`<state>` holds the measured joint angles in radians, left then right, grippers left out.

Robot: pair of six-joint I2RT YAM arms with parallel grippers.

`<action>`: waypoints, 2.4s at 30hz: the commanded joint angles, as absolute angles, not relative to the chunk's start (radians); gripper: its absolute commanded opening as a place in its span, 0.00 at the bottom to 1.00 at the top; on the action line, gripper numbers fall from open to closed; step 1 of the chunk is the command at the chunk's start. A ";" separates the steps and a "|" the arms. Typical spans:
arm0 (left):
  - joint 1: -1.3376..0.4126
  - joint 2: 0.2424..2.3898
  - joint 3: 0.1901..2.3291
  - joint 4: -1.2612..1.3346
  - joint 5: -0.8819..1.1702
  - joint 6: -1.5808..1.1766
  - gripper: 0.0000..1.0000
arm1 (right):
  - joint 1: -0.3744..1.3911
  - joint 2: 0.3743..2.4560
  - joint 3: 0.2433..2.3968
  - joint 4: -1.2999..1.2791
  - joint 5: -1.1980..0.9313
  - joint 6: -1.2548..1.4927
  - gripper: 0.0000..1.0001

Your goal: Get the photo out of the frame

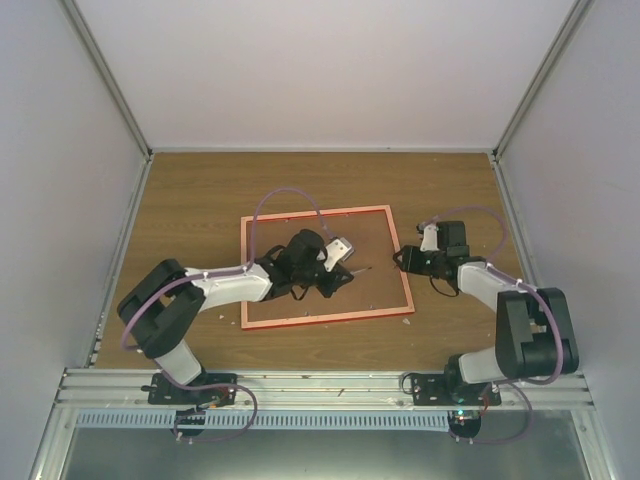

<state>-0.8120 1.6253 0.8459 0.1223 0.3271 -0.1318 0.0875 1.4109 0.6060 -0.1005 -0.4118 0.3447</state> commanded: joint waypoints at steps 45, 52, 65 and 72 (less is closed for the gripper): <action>-0.825 1.718 0.913 0.152 0.334 -0.201 0.00 | 0.328 1.355 0.463 -0.123 -0.300 0.382 0.38; -0.825 1.773 0.954 0.135 0.337 -0.202 0.00 | 0.330 1.361 0.453 -0.126 -0.303 0.371 0.33; -0.827 1.835 0.994 0.111 0.346 -0.196 0.00 | 0.329 1.369 0.449 -0.117 -0.299 0.363 0.16; -0.830 1.869 1.013 0.128 0.350 -0.216 0.00 | 0.329 1.379 0.449 -0.107 -0.299 0.365 0.16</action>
<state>-0.8185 1.8416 0.9726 0.0856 0.3435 -0.2028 0.3199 1.3548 0.4702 -0.0776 -0.3065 0.3904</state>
